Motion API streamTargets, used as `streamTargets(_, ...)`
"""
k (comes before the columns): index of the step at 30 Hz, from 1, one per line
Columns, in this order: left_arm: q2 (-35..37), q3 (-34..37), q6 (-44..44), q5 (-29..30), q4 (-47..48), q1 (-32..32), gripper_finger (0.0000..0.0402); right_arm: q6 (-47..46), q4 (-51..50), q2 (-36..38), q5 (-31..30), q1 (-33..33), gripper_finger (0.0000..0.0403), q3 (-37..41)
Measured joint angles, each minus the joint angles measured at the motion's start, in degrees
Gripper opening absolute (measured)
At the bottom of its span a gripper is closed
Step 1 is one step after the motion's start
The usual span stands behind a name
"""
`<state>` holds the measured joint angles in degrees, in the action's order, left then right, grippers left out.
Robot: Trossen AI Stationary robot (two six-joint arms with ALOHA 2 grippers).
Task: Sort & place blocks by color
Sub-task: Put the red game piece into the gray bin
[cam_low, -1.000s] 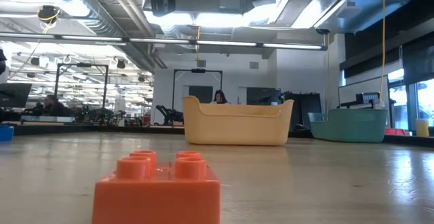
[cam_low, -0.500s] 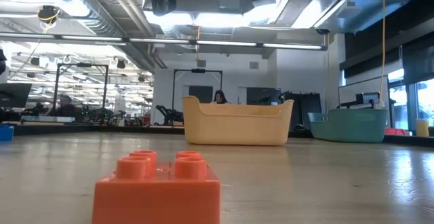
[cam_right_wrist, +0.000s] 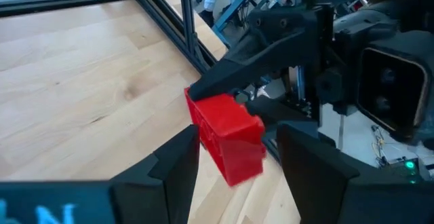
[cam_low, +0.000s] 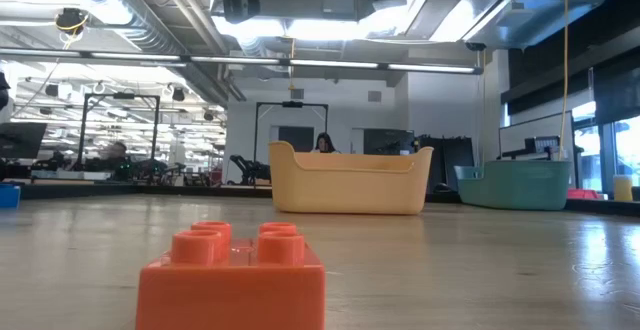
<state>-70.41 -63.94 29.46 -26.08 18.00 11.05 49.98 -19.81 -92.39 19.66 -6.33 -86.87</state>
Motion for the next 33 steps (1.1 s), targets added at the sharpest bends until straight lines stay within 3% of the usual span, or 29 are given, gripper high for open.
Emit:
streamTargets(12, 0.0, 0.0, 0.1, -0.1, -2.0, 0.0, 0.0130, -0.2, 2.8, -1.8, 2.5, 0.2, 0.0194, 0.0)
streamTargets(22, 0.1, 0.0, 0.2, -0.9, -1.3, 0.0, 0.0130, 0.4, 2.3, -1.8, 2.9, 0.2, 0.0096, 0.0)
streamTargets(33, 0.1, 0.0, 0.3, -0.2, -1.2, 0.0, 0.0144, 0.3, 2.0, -1.7, 2.6, 0.2, 0.0095, 0.0)
